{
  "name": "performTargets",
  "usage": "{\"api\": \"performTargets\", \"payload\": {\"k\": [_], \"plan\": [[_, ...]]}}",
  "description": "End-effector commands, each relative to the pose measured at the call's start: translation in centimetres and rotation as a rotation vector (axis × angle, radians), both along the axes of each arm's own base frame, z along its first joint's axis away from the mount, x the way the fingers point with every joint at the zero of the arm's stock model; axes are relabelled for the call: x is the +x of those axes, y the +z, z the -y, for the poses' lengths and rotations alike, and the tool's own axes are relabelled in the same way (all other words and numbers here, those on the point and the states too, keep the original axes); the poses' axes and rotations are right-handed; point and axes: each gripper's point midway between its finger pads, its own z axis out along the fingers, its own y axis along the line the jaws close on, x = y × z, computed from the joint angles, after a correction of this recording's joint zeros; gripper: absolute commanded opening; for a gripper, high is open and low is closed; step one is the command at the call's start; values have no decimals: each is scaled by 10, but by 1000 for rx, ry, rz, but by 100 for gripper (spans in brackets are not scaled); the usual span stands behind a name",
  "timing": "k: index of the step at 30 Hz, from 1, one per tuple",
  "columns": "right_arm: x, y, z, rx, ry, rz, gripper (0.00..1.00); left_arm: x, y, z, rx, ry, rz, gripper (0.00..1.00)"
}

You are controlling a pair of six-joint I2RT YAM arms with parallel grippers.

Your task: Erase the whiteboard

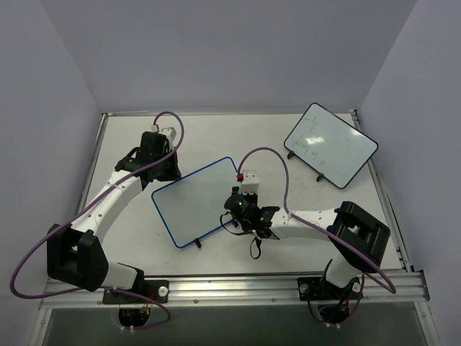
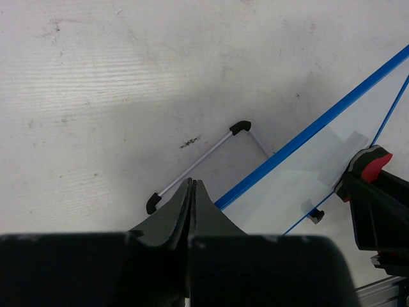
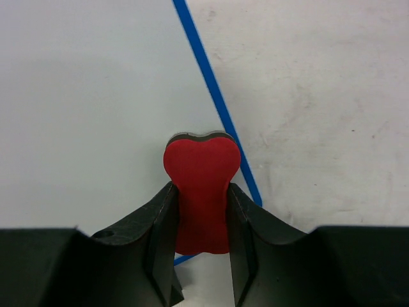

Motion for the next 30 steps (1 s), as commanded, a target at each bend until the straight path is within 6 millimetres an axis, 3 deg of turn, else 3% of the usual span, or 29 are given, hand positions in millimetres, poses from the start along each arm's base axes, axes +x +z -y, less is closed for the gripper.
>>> {"api": "performTargets", "payload": {"k": [1,11,17,24,30], "plan": [[-2,9,18,7,-43,-10,23,-10,12,7,-27,-32,1,2],[18,32,89,127,-195,-23,23,-3,21,4,-48,-13,15,3],[30,21,127,148,-273,-76,24,6,35,2,-64,7,35,8],[35,-5,145,140,-306,-148,23,19,49,-4,-78,39,56,9],[28,-16,147,168,-319,-178,29,26,54,-16,-98,63,68,10]]}}
